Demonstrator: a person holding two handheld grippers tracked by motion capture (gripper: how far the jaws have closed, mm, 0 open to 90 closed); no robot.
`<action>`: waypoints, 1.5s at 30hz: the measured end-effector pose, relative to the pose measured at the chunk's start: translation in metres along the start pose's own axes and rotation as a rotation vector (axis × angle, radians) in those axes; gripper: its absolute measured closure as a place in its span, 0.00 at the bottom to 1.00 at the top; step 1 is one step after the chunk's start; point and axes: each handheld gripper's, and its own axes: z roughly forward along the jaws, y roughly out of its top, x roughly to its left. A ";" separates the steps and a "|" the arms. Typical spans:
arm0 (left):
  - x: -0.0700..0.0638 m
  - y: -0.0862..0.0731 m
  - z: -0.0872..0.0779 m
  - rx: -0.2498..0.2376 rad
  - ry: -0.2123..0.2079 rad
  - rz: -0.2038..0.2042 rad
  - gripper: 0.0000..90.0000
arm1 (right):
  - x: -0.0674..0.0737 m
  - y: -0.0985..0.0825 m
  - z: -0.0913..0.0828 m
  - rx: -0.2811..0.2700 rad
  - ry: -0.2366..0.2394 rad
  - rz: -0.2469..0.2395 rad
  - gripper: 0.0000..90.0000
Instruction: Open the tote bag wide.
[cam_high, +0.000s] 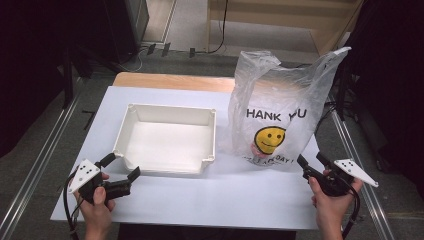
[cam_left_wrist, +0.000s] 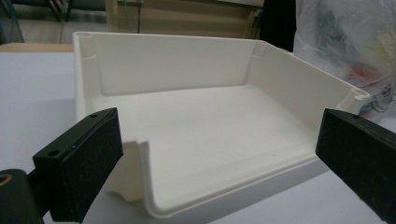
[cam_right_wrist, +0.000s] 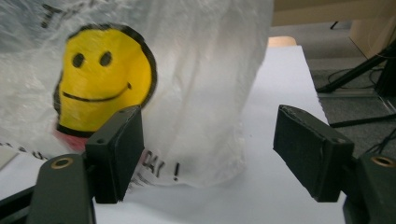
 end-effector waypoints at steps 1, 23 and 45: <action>-0.003 0.000 0.002 0.001 -0.008 0.000 0.01 | 0.002 0.003 0.000 -0.003 0.003 -0.006 0.26; -0.056 0.028 0.044 0.036 -0.068 -0.004 0.01 | 0.011 0.048 0.045 0.046 0.029 0.061 0.72; -0.121 0.055 0.112 0.079 -0.236 0.015 0.01 | 0.017 0.018 0.022 0.068 0.155 -0.001 1.00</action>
